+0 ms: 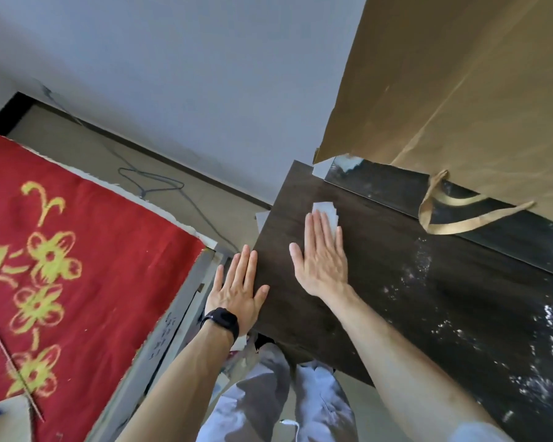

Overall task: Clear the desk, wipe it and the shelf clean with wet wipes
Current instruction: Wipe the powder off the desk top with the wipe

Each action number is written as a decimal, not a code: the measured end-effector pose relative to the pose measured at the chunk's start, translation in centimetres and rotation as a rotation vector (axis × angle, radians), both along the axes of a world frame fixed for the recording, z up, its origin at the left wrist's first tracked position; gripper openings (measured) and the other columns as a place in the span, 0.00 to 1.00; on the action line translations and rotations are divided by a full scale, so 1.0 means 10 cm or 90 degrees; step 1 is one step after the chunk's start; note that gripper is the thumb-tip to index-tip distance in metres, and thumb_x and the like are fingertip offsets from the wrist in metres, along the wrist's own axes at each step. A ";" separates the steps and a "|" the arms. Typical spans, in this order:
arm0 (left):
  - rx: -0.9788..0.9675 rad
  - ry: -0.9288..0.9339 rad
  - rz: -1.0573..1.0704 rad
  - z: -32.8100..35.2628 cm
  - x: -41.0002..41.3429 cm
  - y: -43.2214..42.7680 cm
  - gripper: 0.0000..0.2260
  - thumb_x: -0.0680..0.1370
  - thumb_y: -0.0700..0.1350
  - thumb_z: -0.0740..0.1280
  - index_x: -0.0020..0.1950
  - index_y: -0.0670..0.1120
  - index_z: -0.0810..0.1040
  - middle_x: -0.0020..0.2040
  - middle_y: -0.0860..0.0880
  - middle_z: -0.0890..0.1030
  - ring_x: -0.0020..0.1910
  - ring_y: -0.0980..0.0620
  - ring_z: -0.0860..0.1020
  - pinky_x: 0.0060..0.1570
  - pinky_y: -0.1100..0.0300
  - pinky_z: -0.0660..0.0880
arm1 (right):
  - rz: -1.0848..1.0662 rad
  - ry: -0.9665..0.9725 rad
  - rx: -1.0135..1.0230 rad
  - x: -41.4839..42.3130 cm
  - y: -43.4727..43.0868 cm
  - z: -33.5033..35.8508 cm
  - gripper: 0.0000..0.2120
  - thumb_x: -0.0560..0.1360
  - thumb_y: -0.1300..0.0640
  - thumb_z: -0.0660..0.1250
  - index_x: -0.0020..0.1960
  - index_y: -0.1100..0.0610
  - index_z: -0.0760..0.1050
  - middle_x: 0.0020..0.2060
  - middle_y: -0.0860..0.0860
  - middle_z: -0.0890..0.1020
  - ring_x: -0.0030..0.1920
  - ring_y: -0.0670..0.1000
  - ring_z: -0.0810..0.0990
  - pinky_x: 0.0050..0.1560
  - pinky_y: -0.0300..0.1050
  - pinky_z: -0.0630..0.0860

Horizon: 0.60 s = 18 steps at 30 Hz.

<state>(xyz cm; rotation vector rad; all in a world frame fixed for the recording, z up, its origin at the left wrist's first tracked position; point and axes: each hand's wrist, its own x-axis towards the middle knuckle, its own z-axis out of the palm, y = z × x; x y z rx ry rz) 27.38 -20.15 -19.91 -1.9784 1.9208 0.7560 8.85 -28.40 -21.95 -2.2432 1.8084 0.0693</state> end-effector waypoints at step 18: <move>-0.004 0.007 0.005 -0.01 -0.01 0.01 0.29 0.78 0.64 0.33 0.71 0.54 0.21 0.76 0.53 0.27 0.77 0.52 0.32 0.76 0.48 0.34 | -0.033 -0.007 0.025 0.10 -0.34 0.01 0.32 0.83 0.40 0.39 0.81 0.55 0.41 0.80 0.50 0.43 0.80 0.49 0.40 0.78 0.59 0.40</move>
